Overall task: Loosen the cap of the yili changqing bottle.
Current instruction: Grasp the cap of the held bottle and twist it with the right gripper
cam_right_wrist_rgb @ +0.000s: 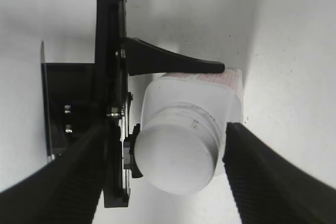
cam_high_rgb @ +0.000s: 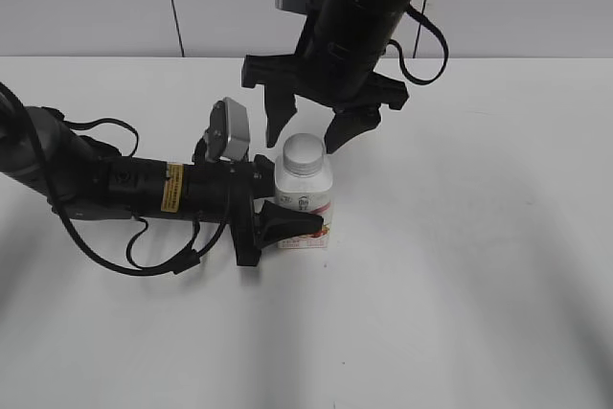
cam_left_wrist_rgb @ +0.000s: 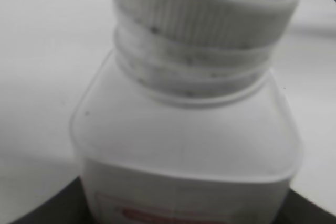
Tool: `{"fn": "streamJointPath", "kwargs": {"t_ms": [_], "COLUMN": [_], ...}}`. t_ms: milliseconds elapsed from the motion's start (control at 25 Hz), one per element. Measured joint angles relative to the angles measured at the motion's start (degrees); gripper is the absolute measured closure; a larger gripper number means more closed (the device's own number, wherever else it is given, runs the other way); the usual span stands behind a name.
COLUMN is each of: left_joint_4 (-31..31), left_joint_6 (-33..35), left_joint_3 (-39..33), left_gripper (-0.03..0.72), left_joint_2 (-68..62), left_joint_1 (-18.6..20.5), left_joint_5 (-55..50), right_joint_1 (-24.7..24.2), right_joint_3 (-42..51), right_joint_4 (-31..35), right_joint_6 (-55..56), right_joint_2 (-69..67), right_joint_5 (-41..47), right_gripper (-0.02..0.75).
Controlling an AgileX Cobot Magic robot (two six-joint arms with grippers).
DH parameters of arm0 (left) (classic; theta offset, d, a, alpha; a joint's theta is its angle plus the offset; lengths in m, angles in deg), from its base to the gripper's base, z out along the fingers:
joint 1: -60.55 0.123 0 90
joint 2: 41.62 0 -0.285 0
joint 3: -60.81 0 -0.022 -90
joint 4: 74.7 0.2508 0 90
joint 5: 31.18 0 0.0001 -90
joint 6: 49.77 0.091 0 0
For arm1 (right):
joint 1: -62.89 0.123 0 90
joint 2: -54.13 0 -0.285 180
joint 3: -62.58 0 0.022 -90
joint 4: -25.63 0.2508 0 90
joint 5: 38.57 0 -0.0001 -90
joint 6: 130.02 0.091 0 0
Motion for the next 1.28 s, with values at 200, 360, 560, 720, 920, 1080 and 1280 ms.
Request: {"fn": "streamJointPath", "kwargs": {"t_ms": [200,360,560,720,920,1080,1280], "left_joint_4": [0.00,0.00,-0.05,-0.05,-0.05,-0.05,-0.05], "left_joint_6": [-0.05,-0.15,-0.15,-0.15,-0.15,-0.15,-0.15], "left_joint_3": [0.00,0.00,0.00,0.00,0.00,0.00,0.00], "left_gripper": [0.297,0.297,0.297,0.297,0.297,0.297,0.297], "left_joint_2": [0.00,0.00,0.00,0.00,0.00,0.00,0.00], "left_joint_1": [0.00,0.00,0.00,0.00,0.00,0.00,0.00], "left_joint_5": [0.00,0.00,0.00,0.00,0.00,0.00,-0.05], "right_joint_1": [0.00,0.00,0.00,0.00,0.00,0.00,0.00], "right_joint_3": [0.00,0.00,0.00,0.00,0.00,0.00,0.00], "right_joint_4": [0.43,0.43,0.43,0.43,0.46,0.34,0.34], "right_joint_6": [0.00,0.00,0.05,0.01,0.09,0.09,0.02], "right_joint_2": [-1.00,-1.05,-1.52,-1.87,-1.87,-1.87,-1.87], "right_joint_5": [-0.20,-0.20,-0.13,0.34,1.10,1.70,1.82], "right_gripper": [0.196,0.196,0.196,0.196,0.262,0.325,0.329]}}
